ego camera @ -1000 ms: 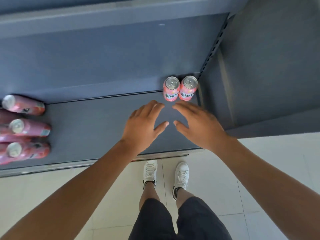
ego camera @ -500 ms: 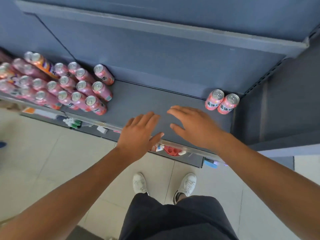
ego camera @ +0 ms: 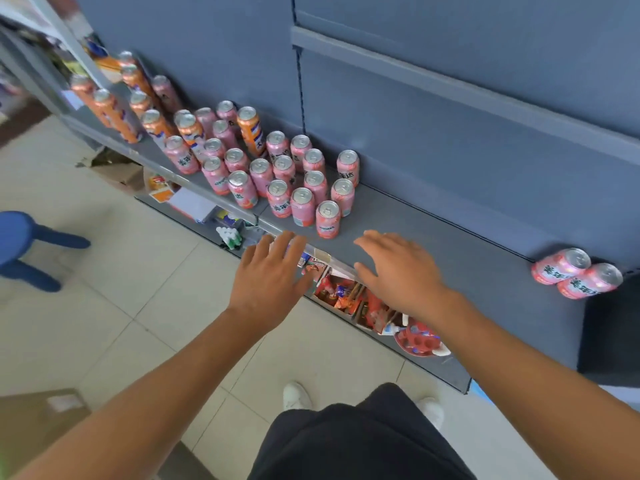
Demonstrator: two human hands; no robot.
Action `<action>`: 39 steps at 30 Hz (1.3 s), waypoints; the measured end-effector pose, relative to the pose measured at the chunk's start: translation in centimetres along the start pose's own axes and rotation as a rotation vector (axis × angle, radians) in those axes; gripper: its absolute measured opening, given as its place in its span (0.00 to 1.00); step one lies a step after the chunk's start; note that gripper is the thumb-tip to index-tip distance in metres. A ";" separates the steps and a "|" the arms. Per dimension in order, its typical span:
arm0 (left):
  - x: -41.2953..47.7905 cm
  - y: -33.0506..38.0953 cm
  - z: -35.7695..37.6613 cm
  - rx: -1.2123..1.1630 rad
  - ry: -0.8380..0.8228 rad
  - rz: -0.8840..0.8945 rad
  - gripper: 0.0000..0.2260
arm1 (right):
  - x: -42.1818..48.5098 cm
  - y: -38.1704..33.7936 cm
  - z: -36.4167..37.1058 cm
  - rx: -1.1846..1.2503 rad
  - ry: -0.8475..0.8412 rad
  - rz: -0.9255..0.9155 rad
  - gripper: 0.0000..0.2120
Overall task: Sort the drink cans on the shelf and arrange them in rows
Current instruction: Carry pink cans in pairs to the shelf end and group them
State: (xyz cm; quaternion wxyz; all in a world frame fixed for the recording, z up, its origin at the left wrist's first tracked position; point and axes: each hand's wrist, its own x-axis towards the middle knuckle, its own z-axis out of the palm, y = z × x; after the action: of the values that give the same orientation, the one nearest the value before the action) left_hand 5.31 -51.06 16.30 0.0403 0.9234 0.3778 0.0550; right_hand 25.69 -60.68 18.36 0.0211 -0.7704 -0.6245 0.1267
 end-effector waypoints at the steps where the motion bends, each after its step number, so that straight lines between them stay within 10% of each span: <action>1: -0.3 -1.7 -0.2 0.004 0.000 -0.004 0.22 | 0.9 -1.6 0.1 -0.013 -0.001 -0.012 0.20; 17: 3.7 -14.1 2.7 0.103 -0.222 -0.145 0.26 | 13.1 -7.9 4.0 -0.021 0.021 0.222 0.13; 39: 20.3 -18.2 12.3 -0.079 -0.551 -0.104 0.31 | 22.2 -2.6 11.6 0.343 -0.099 0.793 0.39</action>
State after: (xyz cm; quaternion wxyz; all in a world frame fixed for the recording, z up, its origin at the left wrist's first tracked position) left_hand 8.65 -24.25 3.41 0.1804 0.8805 0.3971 -0.1854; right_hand 24.79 -40.08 3.89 0.0683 -0.9289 -0.2506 0.2638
